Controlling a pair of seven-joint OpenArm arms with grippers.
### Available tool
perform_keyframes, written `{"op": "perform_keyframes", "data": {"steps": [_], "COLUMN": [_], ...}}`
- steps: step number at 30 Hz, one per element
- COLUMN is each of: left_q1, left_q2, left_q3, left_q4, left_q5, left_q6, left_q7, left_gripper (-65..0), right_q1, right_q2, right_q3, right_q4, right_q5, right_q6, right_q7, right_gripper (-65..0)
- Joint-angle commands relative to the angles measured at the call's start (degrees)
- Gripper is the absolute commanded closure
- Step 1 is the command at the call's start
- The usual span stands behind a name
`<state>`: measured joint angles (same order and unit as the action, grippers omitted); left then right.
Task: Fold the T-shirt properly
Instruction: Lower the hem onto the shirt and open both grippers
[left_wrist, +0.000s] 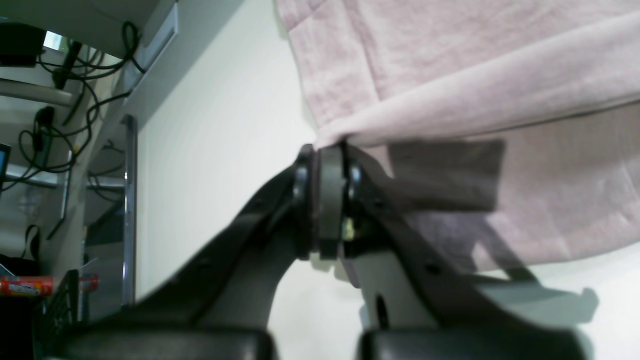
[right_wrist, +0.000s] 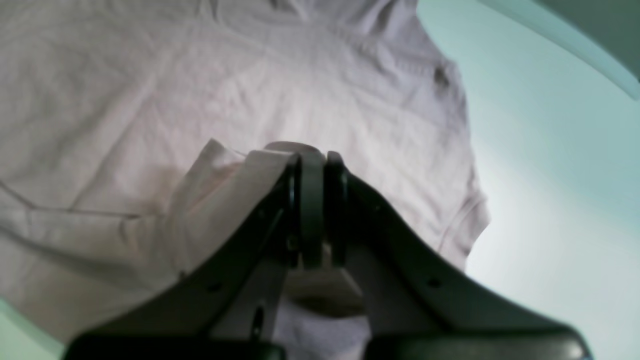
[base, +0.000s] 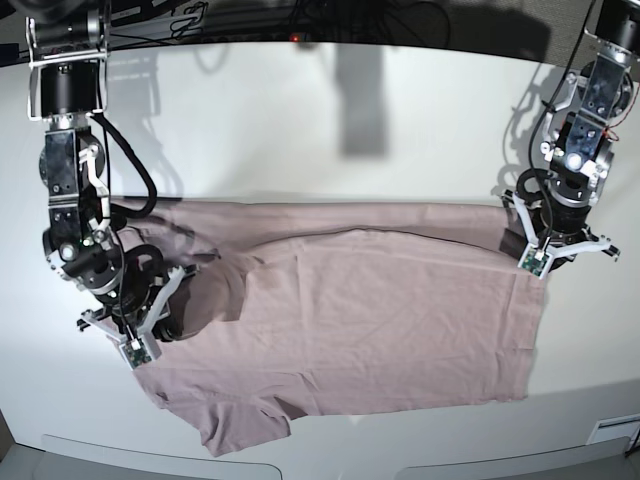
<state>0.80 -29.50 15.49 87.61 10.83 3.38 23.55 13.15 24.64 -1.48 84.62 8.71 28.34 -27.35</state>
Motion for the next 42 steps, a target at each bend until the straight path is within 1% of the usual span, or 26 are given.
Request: {"op": "perform_keyframes", "data": {"steps": [1, 6, 11, 16, 20, 24, 36, 38, 41, 42], "left_q1": [-1.0, -1.0, -1.2, -4.7, -7.6, -8.6, -8.6, -8.6, -8.7, -8.8], "left_q2": [-0.7, -0.7, -0.6, 1.2, 2.5, 2.8, 2.8, 2.8, 2.9, 2.9], "left_q3": [-0.5, -0.5, -0.5, -0.4, -0.4, -0.4, -0.5, -0.4, -0.4, -0.5], "left_q4": [0.8, 0.8, -0.2, -8.1, -12.0, -12.4, -12.4, -12.9, -14.1, -14.7], "left_q5": [0.6, 0.7, 0.6, 0.6, 0.4, -2.6, -1.5, -0.3, -0.4, -0.4], "left_q6": [0.8, 0.8, 0.8, 0.8, 0.5, -0.7, -0.6, -0.6, -0.6, -0.6], "left_q7": [-1.1, -1.4, -2.5, -3.2, -4.6, -5.2, -5.7, -8.2, -11.4, -12.1], "left_gripper": [0.0, 0.0, 0.0, 0.0, 0.0, 0.0, 0.0, 0.0, 0.0, -2.8], "right_q1": [1.8, 2.1, 2.1, 2.6, 3.2, 3.7, 4.0, 4.0, 4.0, 4.0], "right_q2": [0.7, 0.7, 0.6, -0.1, -0.4, -0.4, -0.4, -0.4, -0.4, -0.4], "right_q3": [0.3, 0.3, 0.3, 0.3, 0.3, 0.3, 0.3, 0.3, 0.3, 0.3], "right_q4": [0.9, -1.2, -7.8, -11.9, -12.4, -12.5, -13.6, -13.6, -13.6, -13.6], "right_q5": [0.3, -0.3, -1.1, -1.2, -1.2, -1.2, -1.2, -1.2, -1.2, -1.2], "right_q6": [-0.2, -0.2, -0.2, -0.2, -0.2, -0.2, -0.2, -0.2, -0.2, -0.2], "right_q7": [1.4, 1.7, 5.6, 6.6, 7.0, 6.9, 8.9, 8.7, 8.0, 7.8], "right_gripper": [0.0, 0.0, 0.0, 0.0, 0.0, 0.0, 0.0, 0.0, 0.0, 0.0]}}
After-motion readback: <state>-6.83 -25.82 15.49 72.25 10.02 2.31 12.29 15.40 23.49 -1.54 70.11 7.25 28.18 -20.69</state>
